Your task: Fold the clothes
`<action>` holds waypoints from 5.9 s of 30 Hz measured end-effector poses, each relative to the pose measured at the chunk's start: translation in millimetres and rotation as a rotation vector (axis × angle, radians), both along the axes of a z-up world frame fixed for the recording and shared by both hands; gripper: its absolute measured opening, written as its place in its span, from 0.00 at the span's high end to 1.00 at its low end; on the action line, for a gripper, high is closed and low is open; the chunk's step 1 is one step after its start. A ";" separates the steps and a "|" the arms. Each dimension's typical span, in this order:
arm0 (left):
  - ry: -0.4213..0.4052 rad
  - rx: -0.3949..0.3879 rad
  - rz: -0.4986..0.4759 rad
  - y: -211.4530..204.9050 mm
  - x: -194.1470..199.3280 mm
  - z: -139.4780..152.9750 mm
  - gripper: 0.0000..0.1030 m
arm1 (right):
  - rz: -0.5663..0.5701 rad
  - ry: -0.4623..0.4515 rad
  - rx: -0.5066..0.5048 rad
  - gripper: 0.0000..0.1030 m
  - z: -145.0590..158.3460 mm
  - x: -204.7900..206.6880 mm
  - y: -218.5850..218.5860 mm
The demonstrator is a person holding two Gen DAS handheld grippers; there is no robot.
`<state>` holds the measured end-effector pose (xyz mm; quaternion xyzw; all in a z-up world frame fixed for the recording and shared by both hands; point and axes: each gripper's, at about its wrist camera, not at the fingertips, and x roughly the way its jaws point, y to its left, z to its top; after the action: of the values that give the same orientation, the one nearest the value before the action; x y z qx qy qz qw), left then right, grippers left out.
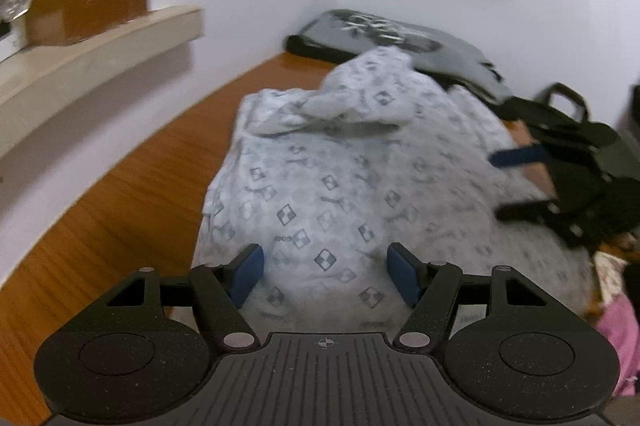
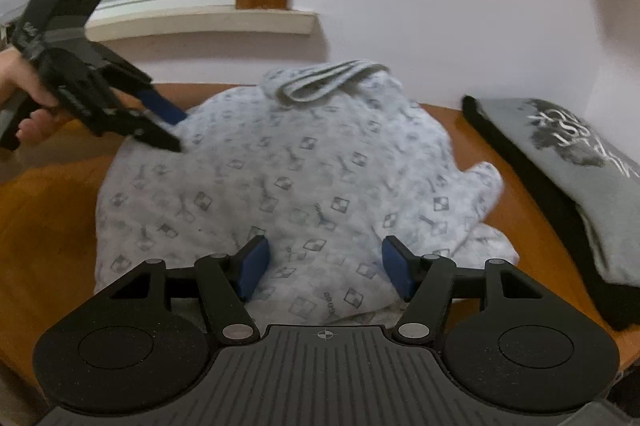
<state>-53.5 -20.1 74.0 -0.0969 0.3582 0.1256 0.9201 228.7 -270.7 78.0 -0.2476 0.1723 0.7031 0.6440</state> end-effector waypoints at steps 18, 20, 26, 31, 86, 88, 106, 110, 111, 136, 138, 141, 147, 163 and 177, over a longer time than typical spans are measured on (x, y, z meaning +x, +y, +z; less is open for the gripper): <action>-0.024 0.240 -0.147 33.0 99.8 20.6 0.70 | -0.273 0.267 0.069 0.51 2.6 88.5 28.1; -0.090 0.202 -0.080 46.5 100.5 30.9 0.88 | -0.261 0.261 0.091 0.92 5.6 87.9 24.4; -0.131 0.207 0.023 49.8 92.3 35.5 0.88 | -0.374 0.240 0.176 0.92 10.3 88.2 10.2; -0.125 0.227 0.050 37.7 81.7 29.6 0.75 | -0.451 0.170 0.178 0.86 6.0 81.4 3.5; -0.144 0.065 0.071 53.4 -4.9 19.4 0.73 | -0.495 0.204 0.053 0.82 -3.7 34.8 6.3; -0.140 0.088 0.034 45.2 -12.6 24.1 0.73 | -0.474 0.184 0.043 0.80 0.1 25.8 -4.0; -0.070 0.093 -0.040 7.5 -10.6 0.9 0.70 | -0.283 -0.021 -0.063 0.56 19.3 -52.2 -77.3; -0.068 0.082 -0.042 12.8 -11.5 -2.1 0.69 | -0.242 -0.086 -0.105 0.56 11.9 -67.2 -78.6; -0.066 0.085 -0.043 12.5 -11.4 -2.3 0.69 | -0.231 -0.102 -0.115 0.56 10.1 -71.0 -78.9; 0.005 0.301 -0.197 -64.1 -43.4 12.0 0.50 | 0.002 -0.316 -0.065 0.46 11.1 -117.1 -51.2; 0.034 0.337 -0.208 -68.6 -38.5 6.0 0.49 | 0.020 -0.341 -0.070 0.44 9.0 -120.4 -46.6; 0.070 0.376 -0.221 -70.5 -29.6 -1.7 0.49 | 0.006 -0.377 -0.080 0.45 4.3 -116.1 -42.3; 0.078 0.385 -0.251 -63.6 -20.1 -4.4 0.48 | -0.021 -0.398 -0.064 0.51 -5.1 -102.1 -48.0; 0.065 0.554 -0.190 -105.6 -58.2 99.0 0.89 | 0.031 -0.308 0.061 0.91 97.9 -122.5 -87.4; 0.085 0.579 -0.132 -40.3 111.9 228.7 0.85 | -0.094 -0.166 0.098 0.87 194.2 -7.1 17.6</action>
<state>58.4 -60.4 302.7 0.1985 0.3514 0.1667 0.8996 221.7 -253.1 272.3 -0.2649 0.0952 0.6567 0.6996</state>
